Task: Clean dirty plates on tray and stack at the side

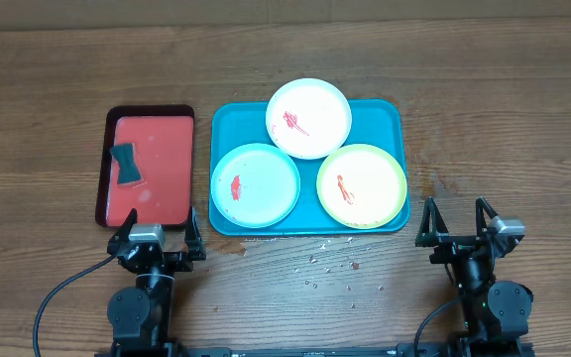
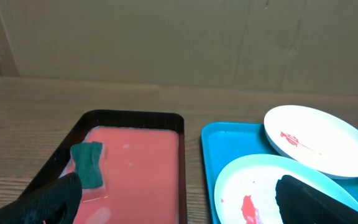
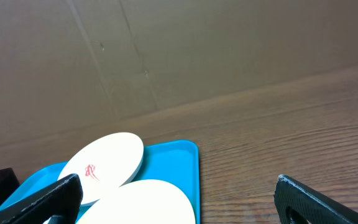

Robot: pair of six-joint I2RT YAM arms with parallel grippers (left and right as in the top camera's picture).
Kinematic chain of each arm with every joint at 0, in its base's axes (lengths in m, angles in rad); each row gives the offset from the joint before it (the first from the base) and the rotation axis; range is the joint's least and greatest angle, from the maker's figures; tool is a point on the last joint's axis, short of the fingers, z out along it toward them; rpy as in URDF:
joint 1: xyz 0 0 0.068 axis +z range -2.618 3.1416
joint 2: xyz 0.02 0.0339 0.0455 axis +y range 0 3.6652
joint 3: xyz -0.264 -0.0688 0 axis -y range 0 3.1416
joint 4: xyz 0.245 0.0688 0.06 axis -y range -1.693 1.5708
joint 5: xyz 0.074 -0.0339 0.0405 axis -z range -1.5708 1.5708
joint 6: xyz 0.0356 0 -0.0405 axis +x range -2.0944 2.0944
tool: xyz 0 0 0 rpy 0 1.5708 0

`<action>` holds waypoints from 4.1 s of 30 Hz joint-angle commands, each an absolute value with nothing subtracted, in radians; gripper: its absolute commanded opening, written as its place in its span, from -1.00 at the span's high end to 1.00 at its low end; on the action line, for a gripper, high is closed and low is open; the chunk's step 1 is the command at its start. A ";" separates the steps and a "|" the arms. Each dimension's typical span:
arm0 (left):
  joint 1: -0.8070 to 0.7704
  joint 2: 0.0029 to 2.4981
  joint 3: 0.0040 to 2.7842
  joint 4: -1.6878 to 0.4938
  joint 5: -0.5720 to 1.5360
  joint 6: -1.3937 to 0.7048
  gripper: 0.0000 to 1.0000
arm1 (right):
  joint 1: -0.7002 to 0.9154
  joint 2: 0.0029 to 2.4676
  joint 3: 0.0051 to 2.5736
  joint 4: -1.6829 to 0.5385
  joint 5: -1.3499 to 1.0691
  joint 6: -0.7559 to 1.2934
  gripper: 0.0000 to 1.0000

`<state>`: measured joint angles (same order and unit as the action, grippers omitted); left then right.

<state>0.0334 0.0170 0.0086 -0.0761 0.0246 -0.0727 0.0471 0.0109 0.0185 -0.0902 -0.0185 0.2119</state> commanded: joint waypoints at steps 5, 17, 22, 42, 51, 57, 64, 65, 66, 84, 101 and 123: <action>0.032 0.011 0.005 -0.078 0.018 -0.071 -1.00 | 0.044 0.005 0.008 -0.084 -0.008 0.208 -1.00; 0.032 0.011 0.005 -0.078 0.018 -0.071 -0.99 | 0.044 0.005 0.008 -0.084 -0.008 0.208 -1.00; 0.032 0.011 0.005 -0.078 0.018 -0.071 -1.00 | 0.044 0.005 0.008 -0.084 -0.008 0.208 -1.00; 0.032 0.011 0.005 -0.077 0.019 -0.093 -1.00 | 0.044 0.005 0.008 -0.084 -0.008 0.208 -1.00; 0.032 0.011 0.005 -0.053 0.177 -0.094 -0.99 | 0.044 0.005 0.008 -0.084 -0.008 0.208 -1.00; 0.032 0.011 0.005 0.035 0.364 -0.094 -1.00 | 0.044 0.005 0.008 -0.084 -0.008 0.209 -1.00; 0.033 0.011 0.005 0.323 0.355 -0.076 -1.00 | 0.044 0.005 0.008 -0.084 -0.008 0.208 -1.00; 0.033 0.011 0.005 0.357 0.339 -0.074 -1.00 | 0.044 0.005 0.008 -0.084 -0.008 0.208 -1.00; 0.033 0.011 0.006 0.391 0.323 -0.074 -0.99 | 0.044 0.005 0.008 -0.084 -0.008 0.208 -1.00; 0.033 0.479 0.541 0.045 0.147 0.046 -1.00 | 0.044 0.005 0.008 -0.084 -0.008 0.209 -1.00; 0.197 1.279 1.316 -0.706 -0.047 -0.201 -1.00 | 0.044 0.005 0.008 -0.084 -0.008 0.208 -1.00; 0.249 1.774 1.312 -0.696 -0.065 -0.284 -0.73 | 0.044 0.005 0.008 -0.084 -0.008 0.208 -1.00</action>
